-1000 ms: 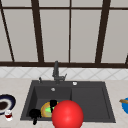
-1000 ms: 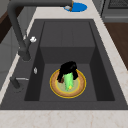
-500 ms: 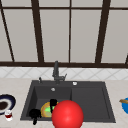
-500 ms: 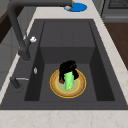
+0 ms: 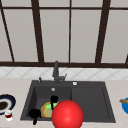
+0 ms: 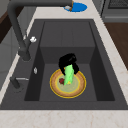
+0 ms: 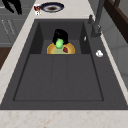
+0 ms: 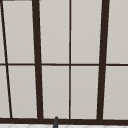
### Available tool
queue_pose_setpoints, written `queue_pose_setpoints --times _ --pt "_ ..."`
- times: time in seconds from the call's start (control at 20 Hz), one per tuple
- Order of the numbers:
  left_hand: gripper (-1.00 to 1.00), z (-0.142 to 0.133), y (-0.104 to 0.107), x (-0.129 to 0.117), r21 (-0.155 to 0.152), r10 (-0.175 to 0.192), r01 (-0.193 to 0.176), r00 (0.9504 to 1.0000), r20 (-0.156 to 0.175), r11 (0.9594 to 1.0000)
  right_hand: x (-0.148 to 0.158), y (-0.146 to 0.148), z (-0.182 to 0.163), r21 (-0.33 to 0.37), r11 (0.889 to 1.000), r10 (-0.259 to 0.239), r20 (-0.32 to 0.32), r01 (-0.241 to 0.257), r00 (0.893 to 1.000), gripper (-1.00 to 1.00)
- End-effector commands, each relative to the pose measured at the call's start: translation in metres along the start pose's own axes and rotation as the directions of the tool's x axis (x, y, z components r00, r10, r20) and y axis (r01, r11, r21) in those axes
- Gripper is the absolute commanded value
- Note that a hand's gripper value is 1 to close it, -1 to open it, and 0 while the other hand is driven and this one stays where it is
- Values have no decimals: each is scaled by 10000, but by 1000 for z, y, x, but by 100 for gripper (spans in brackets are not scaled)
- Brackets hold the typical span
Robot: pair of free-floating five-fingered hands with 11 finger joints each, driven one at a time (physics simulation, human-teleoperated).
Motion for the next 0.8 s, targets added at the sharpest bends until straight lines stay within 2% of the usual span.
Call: queue_pose_setpoints --times 0.0,0.15,0.3,0.55,0.65,0.75 --pt "0 0 0 0 0 0 0 10000 0 10000 -7 -20 5 120 9993 -363 72 362 9993 100" --pt "0 0 0 0 0 0 0 10000 0 10000 -7 -39 4 224 9980 -586 -222 590 9980 100" --pt "0 0 0 0 0 0 0 10000 0 10000 -7 -56 7 373 9975 -597 -290 608 9978 100" --pt "0 0 0 0 0 0 0 10000 0 10000 -16 -87 19 239 9984 -495 -342 503 9982 100" --pt "0 0 0 0 0 0 0 10000 0 10000 -23 -93 28 320 9970 -690 -409 703 9968 100" --pt "0 0 0 0 0 0 0 10000 0 10000 -31 -102 40 369 9970 -676 -188 682 9975 100"
